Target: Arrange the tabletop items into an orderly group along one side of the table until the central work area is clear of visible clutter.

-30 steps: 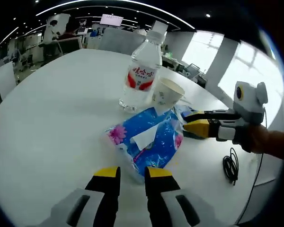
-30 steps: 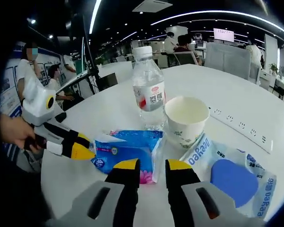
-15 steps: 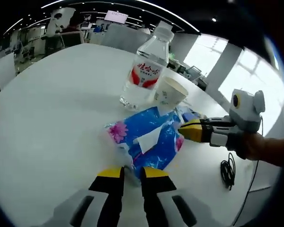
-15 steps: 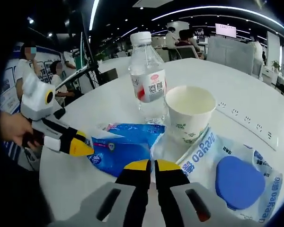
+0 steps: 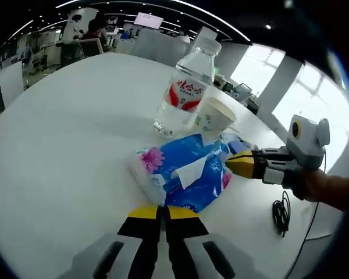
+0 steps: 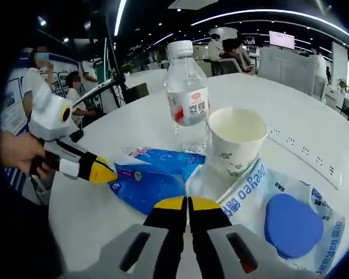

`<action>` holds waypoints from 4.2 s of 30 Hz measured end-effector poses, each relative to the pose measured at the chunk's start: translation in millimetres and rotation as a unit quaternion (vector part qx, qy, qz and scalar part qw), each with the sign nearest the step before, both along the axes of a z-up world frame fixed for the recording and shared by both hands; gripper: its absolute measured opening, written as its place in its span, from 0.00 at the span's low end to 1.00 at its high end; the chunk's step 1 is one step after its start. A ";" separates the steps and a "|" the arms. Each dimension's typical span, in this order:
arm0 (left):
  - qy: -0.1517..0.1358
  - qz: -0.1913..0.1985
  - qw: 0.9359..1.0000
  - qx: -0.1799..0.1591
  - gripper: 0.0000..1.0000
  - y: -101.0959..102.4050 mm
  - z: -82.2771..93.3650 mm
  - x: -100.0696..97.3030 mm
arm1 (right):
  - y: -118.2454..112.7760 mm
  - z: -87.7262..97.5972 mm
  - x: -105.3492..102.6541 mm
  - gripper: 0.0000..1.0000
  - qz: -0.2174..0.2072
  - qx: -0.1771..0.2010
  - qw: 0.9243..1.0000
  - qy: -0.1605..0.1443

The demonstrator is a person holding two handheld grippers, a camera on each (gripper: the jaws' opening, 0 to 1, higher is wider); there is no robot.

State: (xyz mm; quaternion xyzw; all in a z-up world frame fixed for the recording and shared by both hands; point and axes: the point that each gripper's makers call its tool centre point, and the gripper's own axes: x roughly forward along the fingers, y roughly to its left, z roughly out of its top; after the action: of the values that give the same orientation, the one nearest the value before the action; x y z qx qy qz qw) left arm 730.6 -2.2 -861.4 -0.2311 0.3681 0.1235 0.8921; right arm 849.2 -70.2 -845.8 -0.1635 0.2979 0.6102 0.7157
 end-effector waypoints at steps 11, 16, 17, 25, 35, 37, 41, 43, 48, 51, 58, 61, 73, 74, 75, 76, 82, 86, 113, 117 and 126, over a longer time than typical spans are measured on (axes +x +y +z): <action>-0.022 -0.002 1.000 0.009 0.00 -3.3 18.2 3.2 | -9.8 19.5 -0.1 0.00 -0.004 0.016 1.000 -0.018; -0.033 -0.012 0.999 0.009 0.00 -10.7 31.2 7.1 | -22.4 34.3 0.7 0.00 -0.009 0.022 0.999 -0.027; -0.036 -0.014 0.999 0.007 0.00 -13.0 34.3 8.7 | -26.1 37.6 1.4 0.00 -0.013 0.025 0.999 -0.030; -0.045 -0.042 0.998 0.016 0.00 -27.9 50.2 18.2 | -49.4 53.8 3.7 0.00 -0.036 0.036 0.998 -0.035; -0.055 -0.084 0.995 0.026 0.00 -56.2 64.6 37.8 | -84.6 58.9 17.0 0.00 -0.079 0.047 0.995 -0.041; -0.057 -0.096 0.993 0.030 0.00 -63.8 67.5 44.1 | -95.8 62.4 20.4 0.00 -0.093 0.051 0.994 -0.041; -0.061 -0.118 0.991 0.027 0.00 -82.6 72.4 59.7 | -120.5 70.7 28.7 0.00 -0.120 0.056 0.990 -0.043; -0.063 -0.126 0.990 0.026 0.00 -89.5 74.0 65.2 | -131.4 71.1 33.7 0.00 -0.128 0.057 0.989 -0.047; -0.068 -0.151 0.986 0.024 0.00 -114.8 79.8 81.5 | -160.1 73.4 44.3 0.00 -0.154 0.056 0.985 -0.053; -0.072 -0.162 0.984 0.023 0.00 -125.3 82.9 88.4 | -173.0 76.0 48.4 0.00 -0.168 0.057 0.983 -0.057; -0.080 -0.196 0.977 0.021 0.00 -154.5 92.7 108.3 | -206.6 89.9 60.1 0.00 -0.206 0.068 0.974 -0.060; -0.083 -0.211 0.974 0.022 0.00 -166.4 96.6 116.0 | -221.0 89.8 66.6 0.00 -0.217 0.067 0.972 -0.064; -0.085 -0.255 0.963 0.014 0.00 -208.1 100.4 145.1 | -266.8 103.5 90.2 0.00 -0.257 0.054 0.961 -0.085; -0.084 -0.259 0.962 0.015 0.00 -210.6 101.0 146.4 | -269.2 103.9 90.5 0.00 -0.260 0.052 0.960 -0.086; -0.084 -0.261 0.961 0.014 0.00 -212.6 101.2 148.0 | -272.4 104.2 90.7 0.00 -0.263 0.050 0.959 -0.087; -0.084 -0.265 0.961 0.014 0.00 -215.3 101.2 151.5 | -274.7 104.0 92.6 0.00 -0.266 0.049 0.959 -0.088; -0.081 -0.280 0.956 0.011 0.00 -228.1 100.1 166.5 | -287.9 103.8 104.0 0.00 -0.281 0.040 0.954 -0.094; -0.082 -0.286 0.955 0.013 0.00 -233.0 100.3 175.1 | -294.6 103.8 109.4 0.00 -0.289 0.036 0.952 -0.097; -0.068 -0.319 0.945 0.003 0.00 -260.6 58.9 231.9 | -325.0 51.4 164.9 0.00 -0.357 -0.008 0.930 -0.086; -0.067 -0.320 0.945 0.004 0.00 -261.7 55.3 239.5 | -326.7 48.5 172.6 0.00 -0.366 -0.009 0.926 -0.089; -0.034 -0.321 0.946 -0.012 0.00 -267.4 35.2 248.9 | -328.9 34.9 180.6 0.00 -0.372 -0.026 0.924 -0.090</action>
State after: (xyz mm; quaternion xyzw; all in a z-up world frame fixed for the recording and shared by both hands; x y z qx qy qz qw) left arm 979.6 -269.5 -826.2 -0.1153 0.3933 -0.1815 0.8939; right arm 1029.9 -399.1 -810.9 -0.1136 0.2870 0.2749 0.9106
